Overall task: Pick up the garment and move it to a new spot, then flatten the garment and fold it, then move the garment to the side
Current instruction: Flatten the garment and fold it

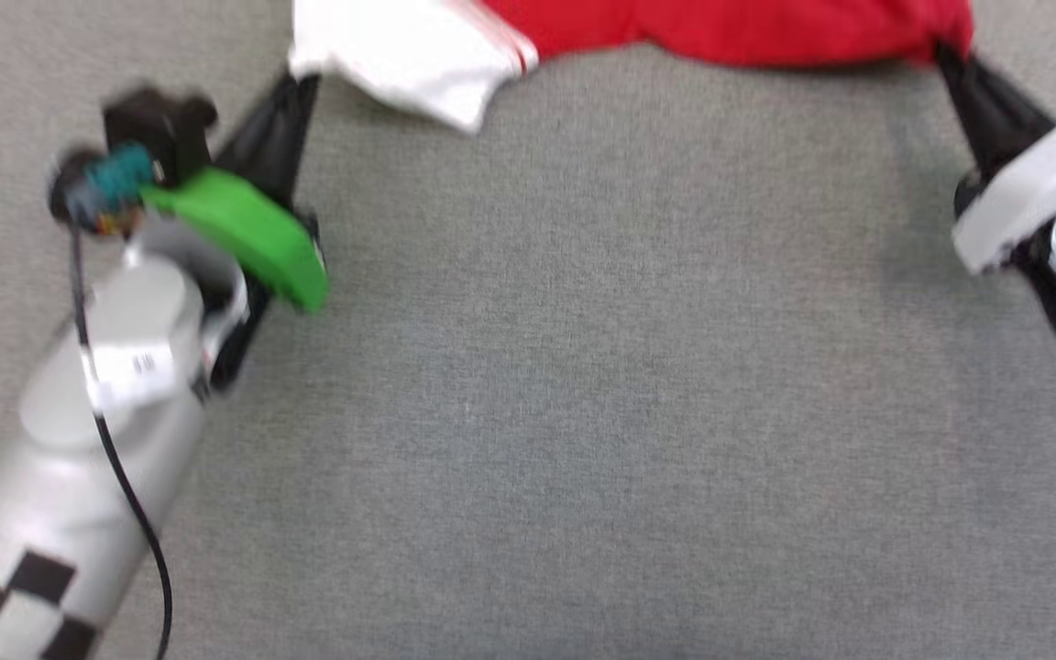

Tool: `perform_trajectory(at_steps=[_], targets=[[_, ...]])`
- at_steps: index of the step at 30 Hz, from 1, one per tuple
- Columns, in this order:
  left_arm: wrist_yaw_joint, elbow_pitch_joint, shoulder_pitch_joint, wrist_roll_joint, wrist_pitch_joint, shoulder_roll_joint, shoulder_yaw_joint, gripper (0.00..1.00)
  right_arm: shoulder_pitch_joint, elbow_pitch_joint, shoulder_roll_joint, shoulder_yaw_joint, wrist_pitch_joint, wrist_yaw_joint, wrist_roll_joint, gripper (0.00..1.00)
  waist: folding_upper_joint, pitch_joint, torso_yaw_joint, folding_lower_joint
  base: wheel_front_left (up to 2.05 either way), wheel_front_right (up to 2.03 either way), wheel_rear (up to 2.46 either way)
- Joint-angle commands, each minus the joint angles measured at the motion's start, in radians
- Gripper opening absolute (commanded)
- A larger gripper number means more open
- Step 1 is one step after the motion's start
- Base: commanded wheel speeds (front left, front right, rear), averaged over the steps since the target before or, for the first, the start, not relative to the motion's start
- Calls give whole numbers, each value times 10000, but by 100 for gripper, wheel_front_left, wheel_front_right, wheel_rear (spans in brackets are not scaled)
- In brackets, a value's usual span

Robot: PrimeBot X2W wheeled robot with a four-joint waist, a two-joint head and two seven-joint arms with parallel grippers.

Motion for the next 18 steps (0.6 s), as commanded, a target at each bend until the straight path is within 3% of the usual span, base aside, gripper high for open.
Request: perform_trajectory(at_steps=[1, 18], targets=[[110, -176, 611, -173, 39, 125, -59, 0, 404, 12, -115, 87, 11, -9, 238, 0, 0, -1173, 152, 1, 0, 0, 0], [994, -2445, 5071, -770, 768, 1606, -644, 0, 3489, 378, -193, 349, 748, -9, 2370, 0, 0, -3142, 155, 1, 0, 0, 0]])
